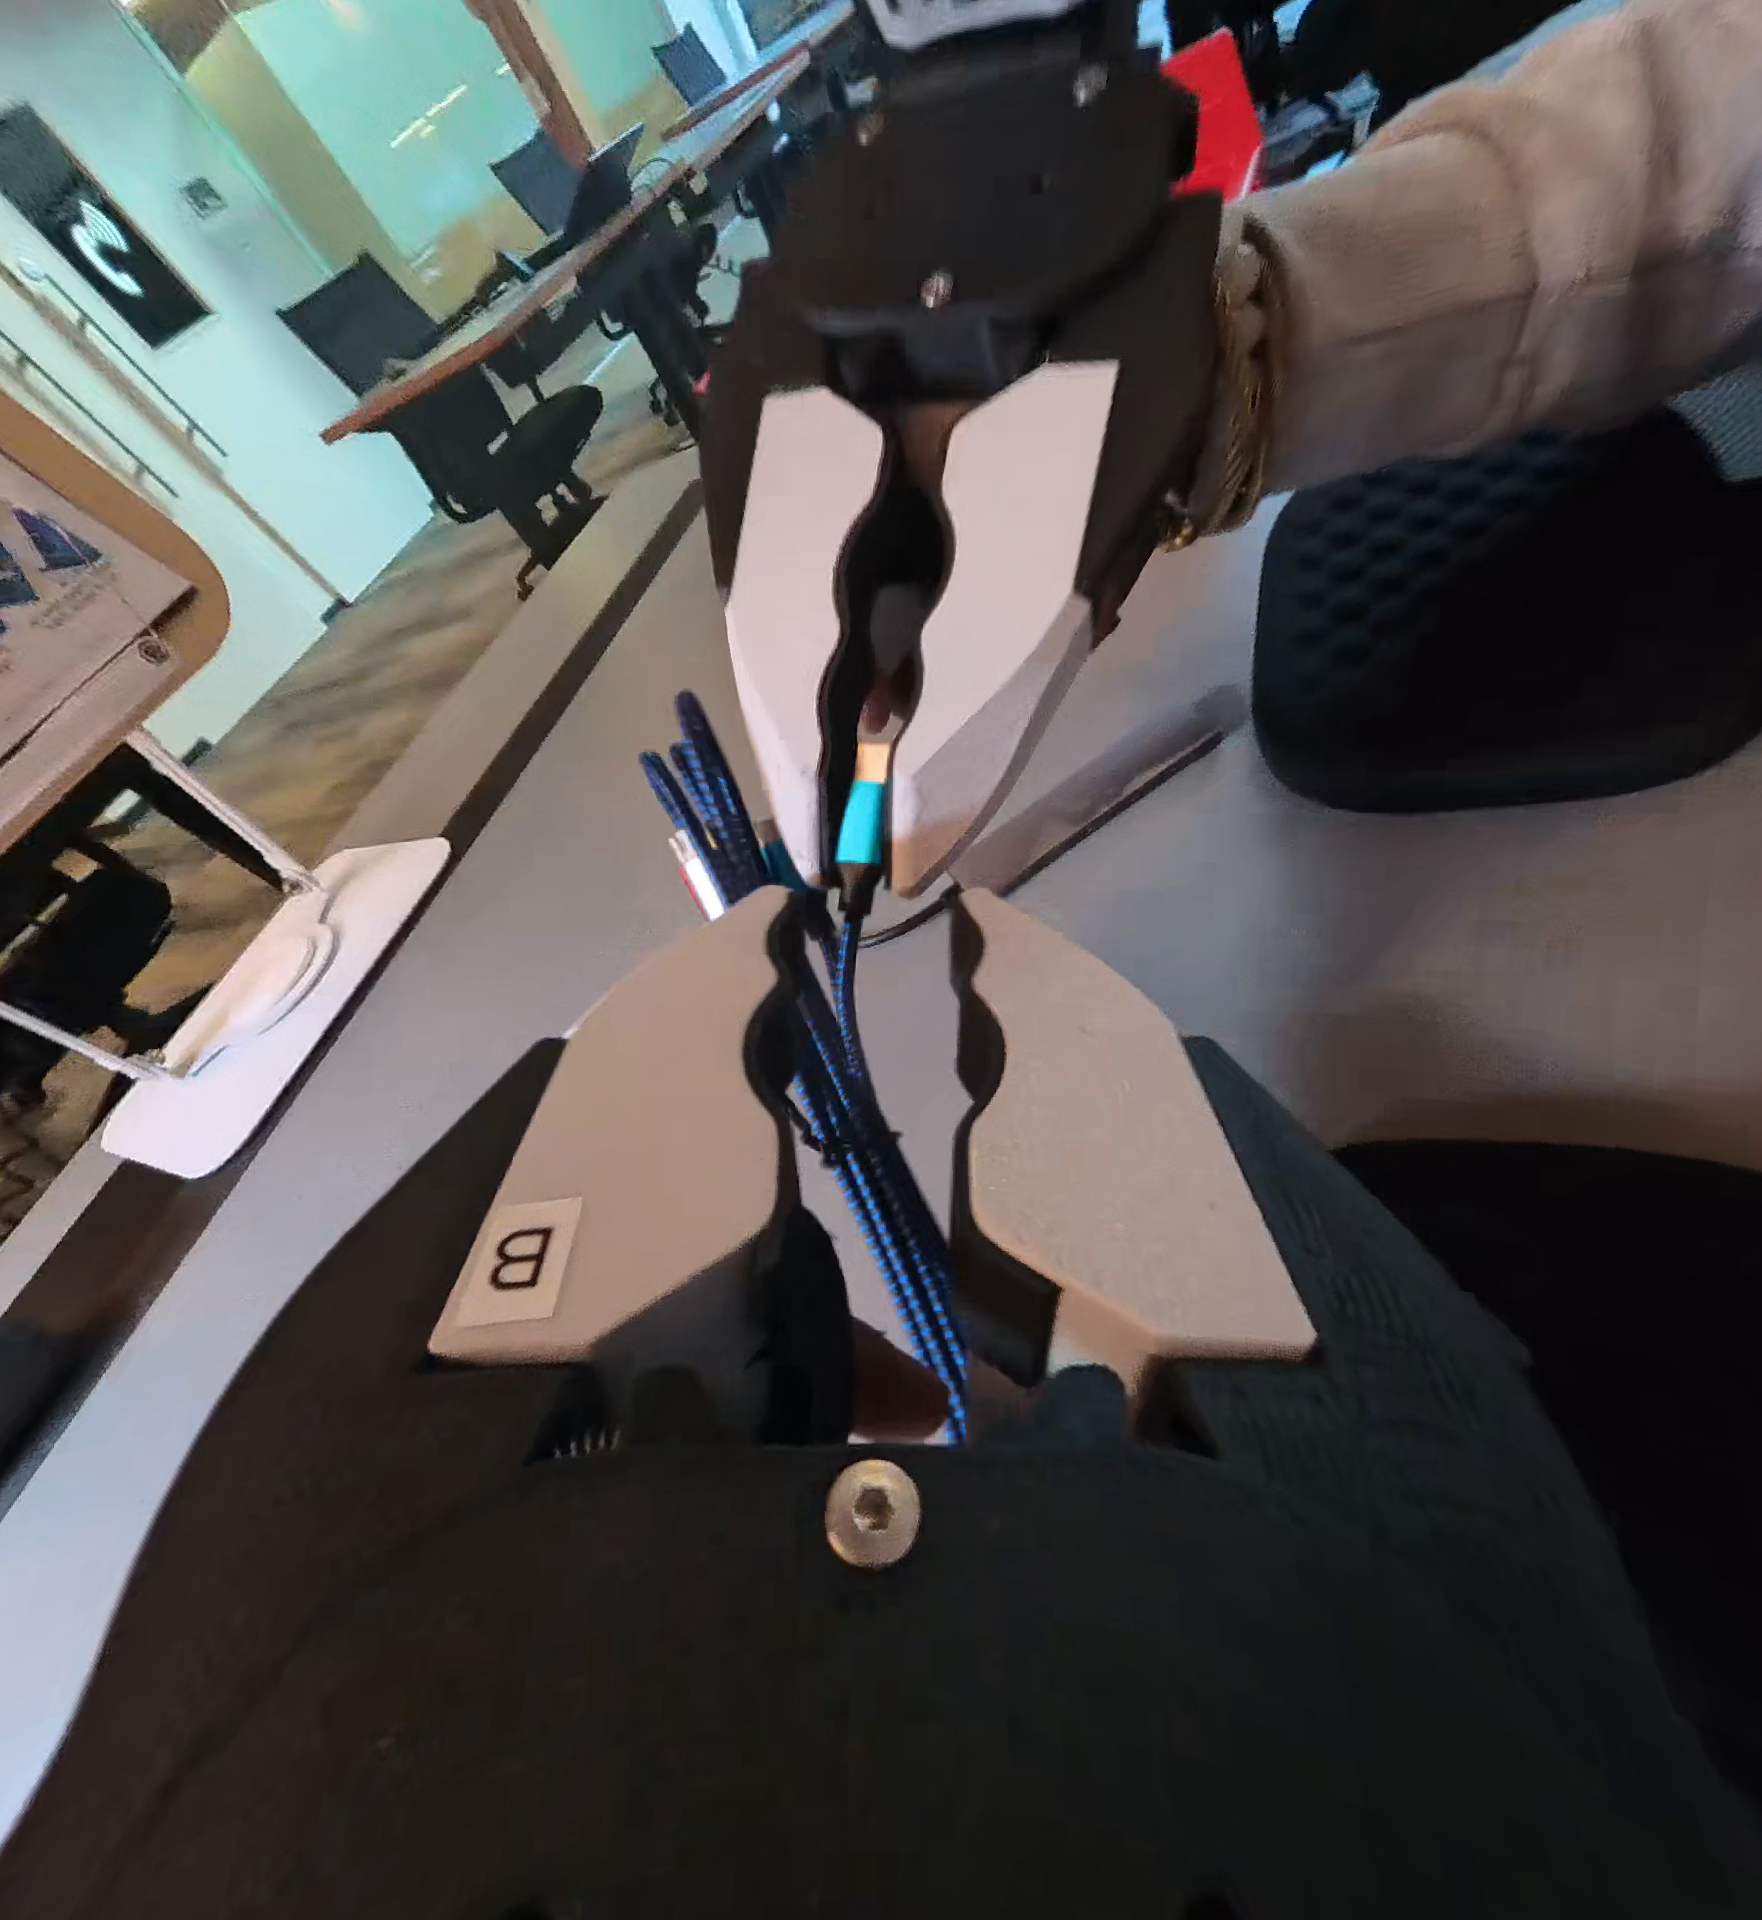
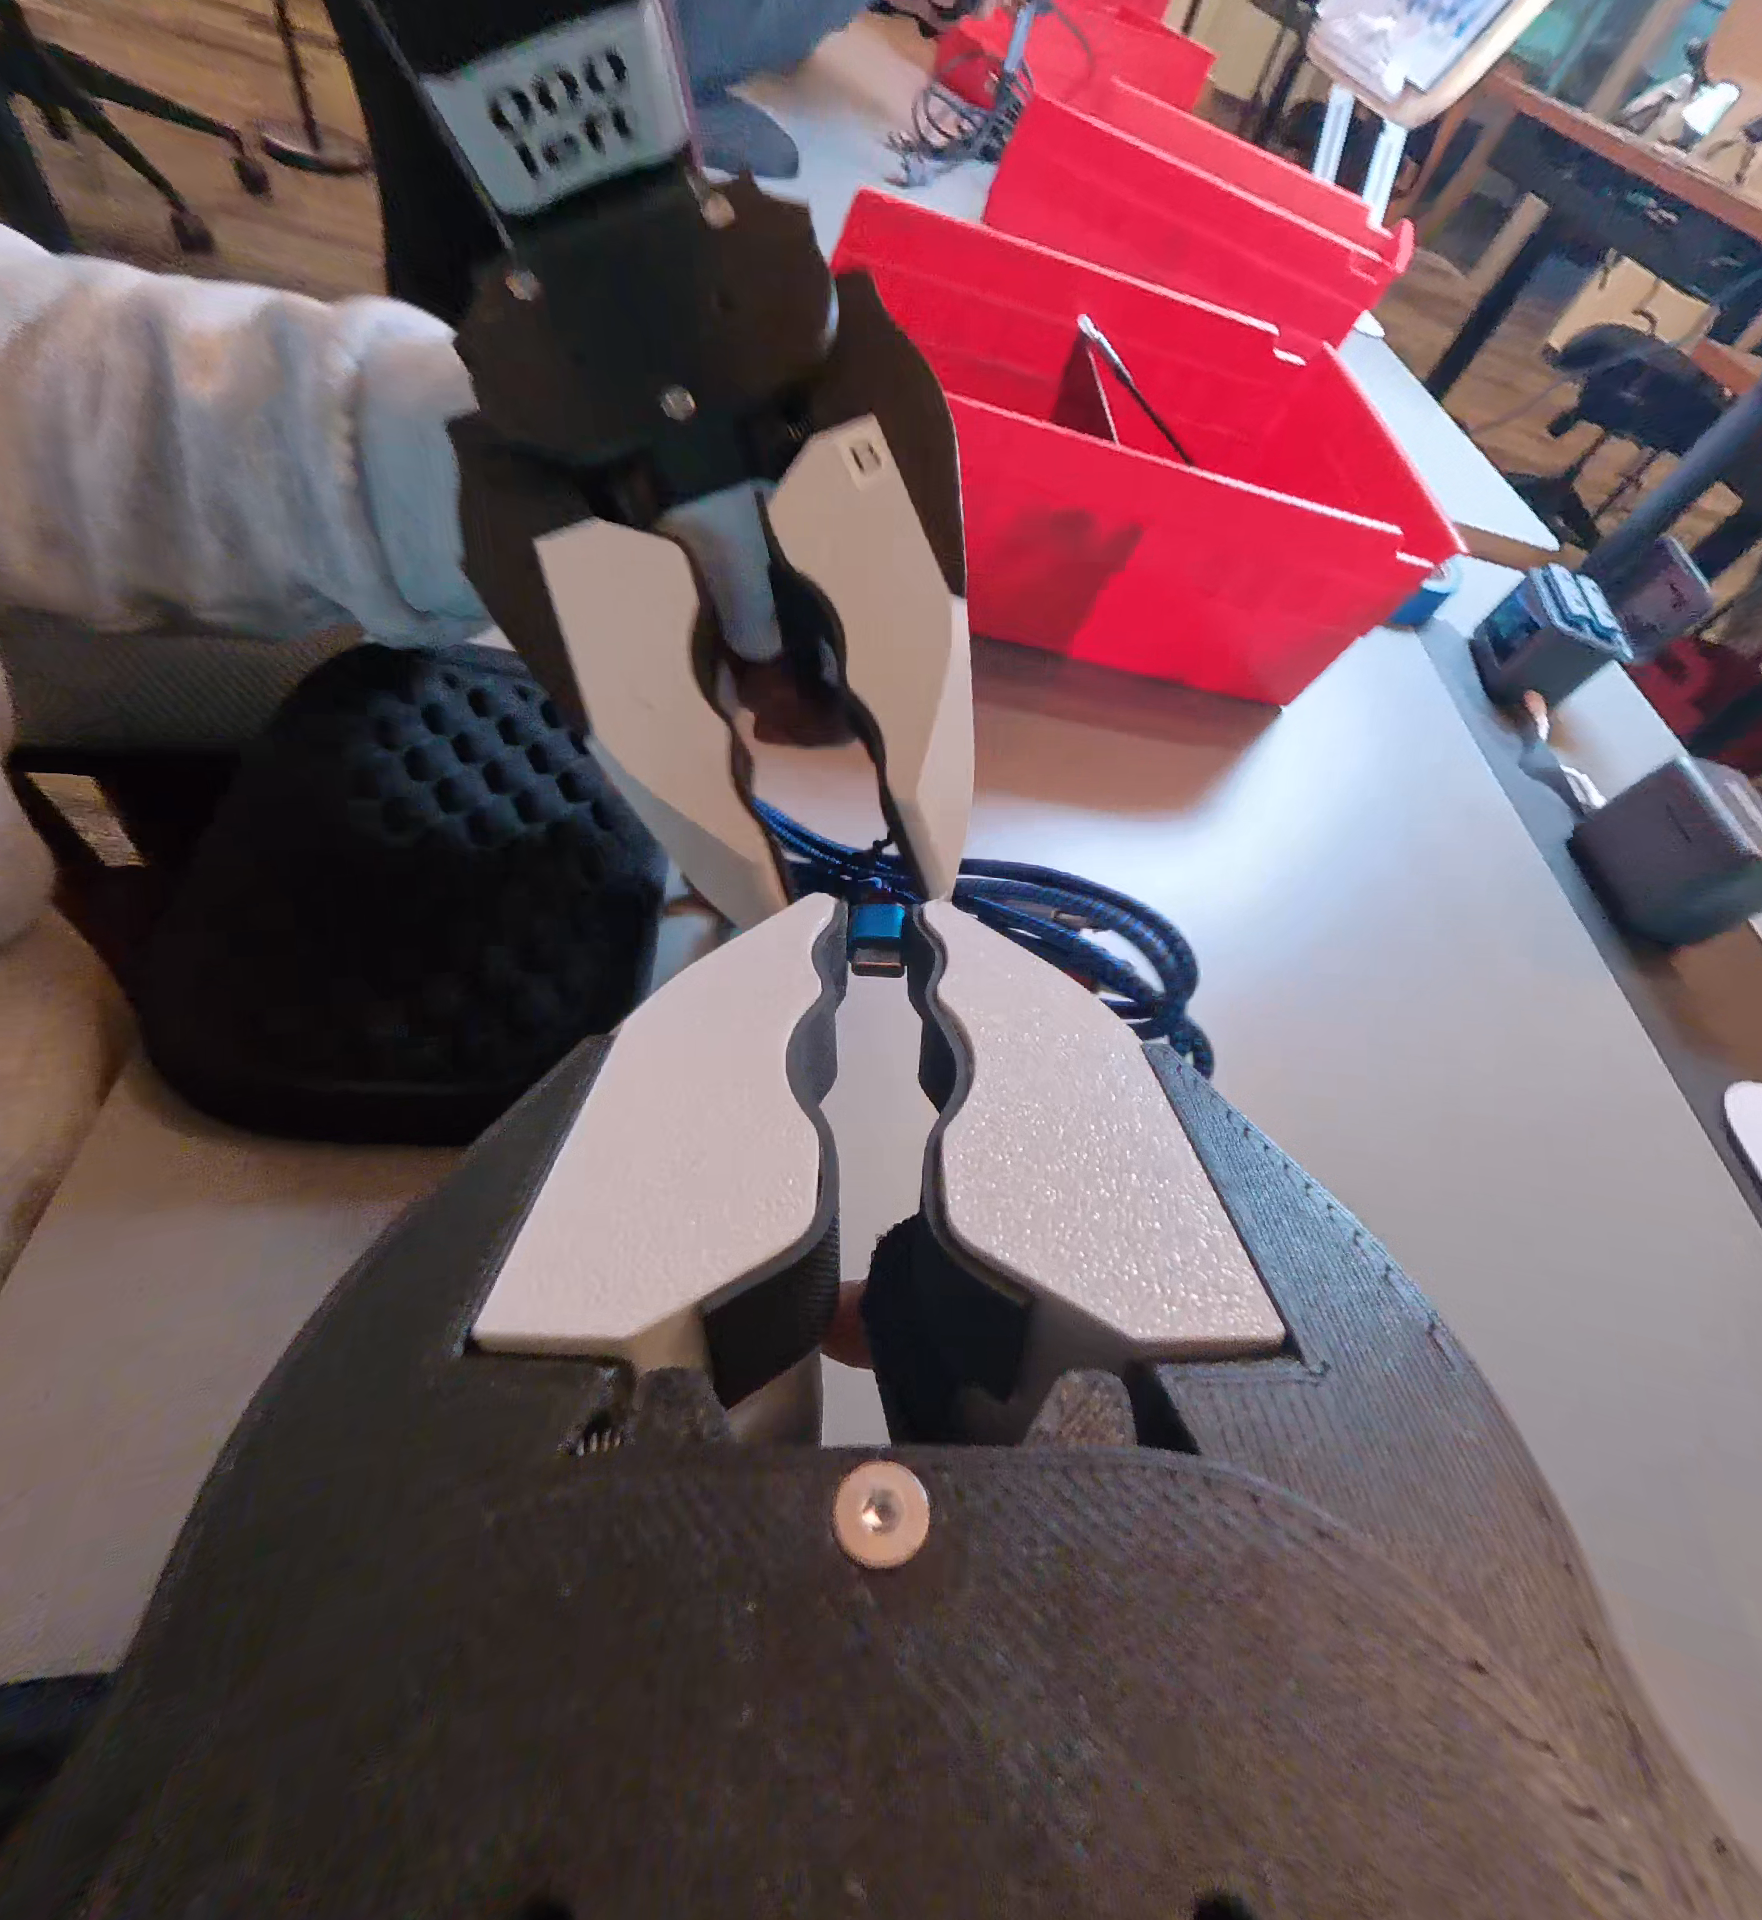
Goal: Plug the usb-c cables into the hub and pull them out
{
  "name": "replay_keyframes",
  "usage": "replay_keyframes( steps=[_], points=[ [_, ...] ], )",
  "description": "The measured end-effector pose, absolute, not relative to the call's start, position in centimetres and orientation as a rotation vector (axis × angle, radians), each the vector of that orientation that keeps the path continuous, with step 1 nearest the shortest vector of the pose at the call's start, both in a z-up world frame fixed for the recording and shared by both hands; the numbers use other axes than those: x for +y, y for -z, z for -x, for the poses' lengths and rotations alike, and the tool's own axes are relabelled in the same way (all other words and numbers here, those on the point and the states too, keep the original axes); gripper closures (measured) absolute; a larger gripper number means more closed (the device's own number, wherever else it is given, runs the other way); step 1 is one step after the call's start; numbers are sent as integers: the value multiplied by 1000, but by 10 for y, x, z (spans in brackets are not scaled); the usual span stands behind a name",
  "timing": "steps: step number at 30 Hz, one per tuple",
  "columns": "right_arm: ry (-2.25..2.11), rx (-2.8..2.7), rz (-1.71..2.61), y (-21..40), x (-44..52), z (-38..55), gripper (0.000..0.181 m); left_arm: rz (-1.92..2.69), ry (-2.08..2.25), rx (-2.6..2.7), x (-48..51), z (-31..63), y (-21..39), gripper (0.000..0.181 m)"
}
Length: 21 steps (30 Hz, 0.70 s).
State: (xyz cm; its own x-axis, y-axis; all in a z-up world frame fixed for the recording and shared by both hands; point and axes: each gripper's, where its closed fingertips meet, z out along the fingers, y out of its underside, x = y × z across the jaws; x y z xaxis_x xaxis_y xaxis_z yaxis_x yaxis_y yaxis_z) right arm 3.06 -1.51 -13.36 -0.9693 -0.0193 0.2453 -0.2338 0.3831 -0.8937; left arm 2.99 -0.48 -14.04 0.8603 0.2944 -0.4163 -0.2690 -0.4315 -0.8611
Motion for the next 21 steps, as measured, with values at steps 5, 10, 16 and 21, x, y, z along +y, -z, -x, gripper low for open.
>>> replay_keyframes(
  steps=[5, 10, 16, 21],
  points=[
    [-1692, -2456, -326, 131, -14, -39, 171, 1853, -521, -17, -3, -33, 139, 175],
    [-1709, -2431, -354, 134, -13, -38, 171, 1852, -478, -1, -3, -33, 143, 176],
    [-1697, -2405, -276, 137, -6, -30, 171, 1925, -502, -30, -3, -25, 154, 177],
    [-1631, -2446, -279, 145, -3, -29, 171, 1959, -517, -22, -1, -23, 162, 177]
  ],
)
